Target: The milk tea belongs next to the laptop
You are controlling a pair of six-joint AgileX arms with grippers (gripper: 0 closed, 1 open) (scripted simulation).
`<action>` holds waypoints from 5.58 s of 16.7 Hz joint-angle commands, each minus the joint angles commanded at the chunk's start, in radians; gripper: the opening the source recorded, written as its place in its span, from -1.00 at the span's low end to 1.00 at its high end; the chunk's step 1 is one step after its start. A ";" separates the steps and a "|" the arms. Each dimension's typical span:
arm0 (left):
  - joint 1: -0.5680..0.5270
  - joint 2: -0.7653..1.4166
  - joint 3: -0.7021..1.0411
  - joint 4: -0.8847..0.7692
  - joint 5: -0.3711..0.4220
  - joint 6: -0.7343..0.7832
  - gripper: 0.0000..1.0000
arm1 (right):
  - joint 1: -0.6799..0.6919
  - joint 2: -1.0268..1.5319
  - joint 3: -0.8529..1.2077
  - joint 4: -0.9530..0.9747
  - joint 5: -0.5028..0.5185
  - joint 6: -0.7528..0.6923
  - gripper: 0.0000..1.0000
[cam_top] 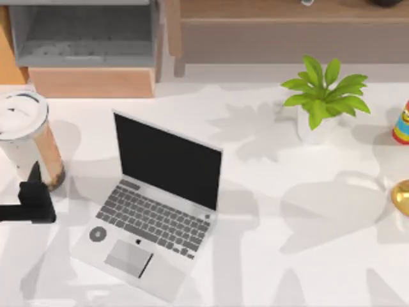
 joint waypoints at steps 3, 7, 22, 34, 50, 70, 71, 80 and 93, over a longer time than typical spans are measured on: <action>-0.009 0.110 0.002 0.077 -0.006 -0.001 1.00 | 0.000 0.000 0.000 0.000 0.000 0.000 1.00; -0.011 0.135 0.002 0.095 -0.007 -0.002 1.00 | 0.000 0.000 0.000 0.000 0.000 0.000 1.00; 0.001 0.713 0.205 0.468 0.013 0.006 1.00 | 0.000 0.000 0.000 0.000 0.000 0.000 1.00; 0.003 0.771 0.226 0.508 0.015 0.007 0.25 | 0.000 0.000 0.000 0.000 0.000 0.000 1.00; 0.003 0.771 0.226 0.508 0.015 0.007 -1.00 | 0.000 0.000 0.000 0.000 0.000 0.000 1.00; -0.116 0.674 0.431 0.315 -0.115 -0.087 -1.00 | 0.000 0.000 0.000 0.000 0.000 0.000 1.00; -0.146 0.680 0.469 0.284 -0.147 -0.110 -1.00 | 0.000 0.000 0.000 0.000 0.000 0.000 1.00; -0.557 0.764 0.832 -0.038 -0.507 -0.357 -1.00 | 0.000 0.000 0.000 0.000 0.000 0.000 1.00; -1.157 0.922 1.035 -0.450 -1.016 -0.681 -1.00 | 0.000 0.000 0.000 0.000 0.000 0.000 1.00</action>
